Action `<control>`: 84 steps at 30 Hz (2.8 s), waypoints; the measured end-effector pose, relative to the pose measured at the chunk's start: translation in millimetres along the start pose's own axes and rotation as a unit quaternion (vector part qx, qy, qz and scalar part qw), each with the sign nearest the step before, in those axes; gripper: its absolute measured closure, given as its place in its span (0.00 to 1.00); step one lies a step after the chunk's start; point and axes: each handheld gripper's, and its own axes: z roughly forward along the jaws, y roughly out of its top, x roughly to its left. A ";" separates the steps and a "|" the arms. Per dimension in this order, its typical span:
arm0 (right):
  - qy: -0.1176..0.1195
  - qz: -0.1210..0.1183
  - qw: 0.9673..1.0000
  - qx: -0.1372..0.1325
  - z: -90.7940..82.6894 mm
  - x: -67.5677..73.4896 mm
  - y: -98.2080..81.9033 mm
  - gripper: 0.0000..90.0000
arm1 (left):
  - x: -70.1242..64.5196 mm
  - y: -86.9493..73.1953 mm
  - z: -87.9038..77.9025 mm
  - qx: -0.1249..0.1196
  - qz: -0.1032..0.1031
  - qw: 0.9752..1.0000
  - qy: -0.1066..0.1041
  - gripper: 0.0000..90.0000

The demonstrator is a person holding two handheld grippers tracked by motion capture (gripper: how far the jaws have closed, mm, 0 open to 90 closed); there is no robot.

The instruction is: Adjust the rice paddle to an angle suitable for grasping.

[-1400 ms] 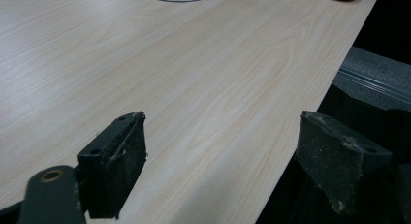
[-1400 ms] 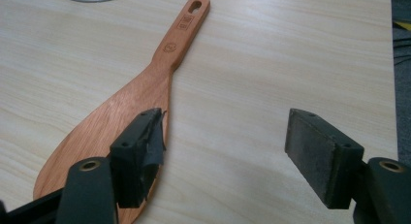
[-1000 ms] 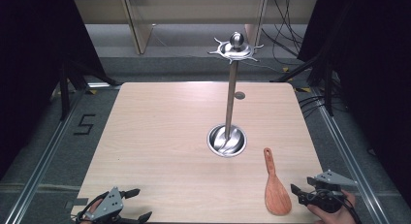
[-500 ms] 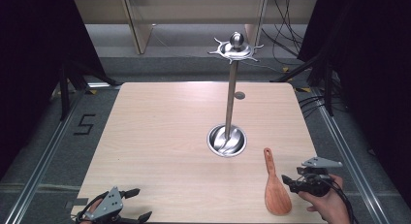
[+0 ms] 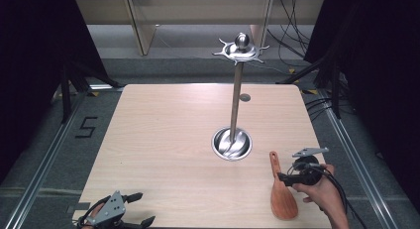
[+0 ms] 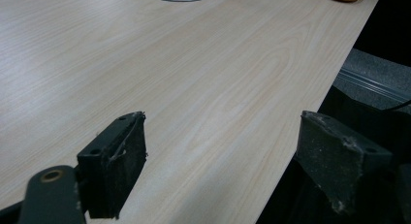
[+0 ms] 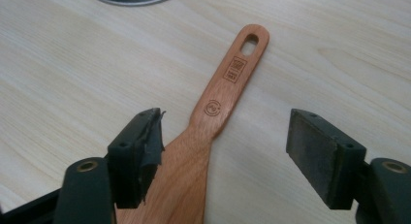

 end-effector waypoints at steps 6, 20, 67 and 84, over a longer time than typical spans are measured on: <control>-0.002 -0.031 0.999 0.045 12.0 -1.0 16.2 0.32 | 2.0 0.5 0.2 0.000 0.020 1.000 0.001 0.20; -0.010 -0.023 0.995 0.101 36.3 1.8 39.0 0.41 | 2.5 0.6 -0.6 0.004 0.021 1.000 -0.002 0.20; -0.003 -0.082 0.976 0.201 55.1 -3.0 57.0 0.74 | 3.2 0.4 -0.4 0.009 0.027 1.000 -0.003 0.20; 0.025 -0.083 0.992 0.088 18.1 -8.3 48.4 0.74 | 5.0 0.2 -1.7 0.007 0.022 1.000 0.000 0.21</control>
